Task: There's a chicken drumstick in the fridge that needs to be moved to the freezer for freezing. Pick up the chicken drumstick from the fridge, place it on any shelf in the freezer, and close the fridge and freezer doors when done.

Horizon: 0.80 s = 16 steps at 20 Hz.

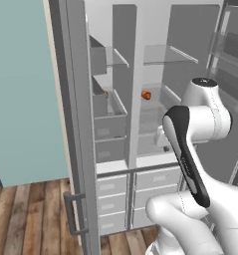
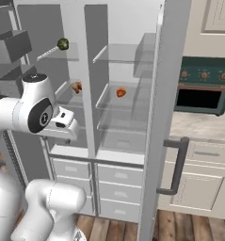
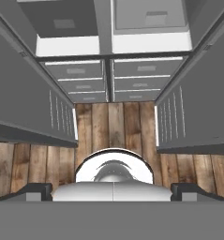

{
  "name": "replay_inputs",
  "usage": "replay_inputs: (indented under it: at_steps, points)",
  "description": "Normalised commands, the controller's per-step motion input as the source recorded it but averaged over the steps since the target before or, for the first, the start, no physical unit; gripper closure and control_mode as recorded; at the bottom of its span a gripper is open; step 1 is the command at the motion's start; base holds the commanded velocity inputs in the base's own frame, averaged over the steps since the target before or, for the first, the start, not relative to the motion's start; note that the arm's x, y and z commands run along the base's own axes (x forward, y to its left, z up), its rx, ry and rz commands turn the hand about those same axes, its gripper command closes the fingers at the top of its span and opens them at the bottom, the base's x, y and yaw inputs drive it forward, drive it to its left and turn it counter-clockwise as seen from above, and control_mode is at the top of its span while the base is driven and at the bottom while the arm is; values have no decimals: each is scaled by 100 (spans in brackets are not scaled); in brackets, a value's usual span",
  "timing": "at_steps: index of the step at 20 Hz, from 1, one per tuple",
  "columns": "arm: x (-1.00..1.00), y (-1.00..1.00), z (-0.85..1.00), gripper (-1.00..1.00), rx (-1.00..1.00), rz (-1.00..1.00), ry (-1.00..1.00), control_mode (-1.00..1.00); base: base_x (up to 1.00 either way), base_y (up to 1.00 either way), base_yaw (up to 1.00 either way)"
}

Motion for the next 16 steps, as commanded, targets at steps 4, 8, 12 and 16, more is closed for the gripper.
replay_inputs:
  at_steps: [4,8,12,16]
  points:
    - [0,0,0,-100,0,0,0,100,-44,0,0]
    - [0,0,0,-100,0,0,0,100,-45,0,0]
    - [0,0,0,-100,0,0,0,100,-40,0,0]
    - [0,0,0,-100,0,0,0,100,-24,0,0]
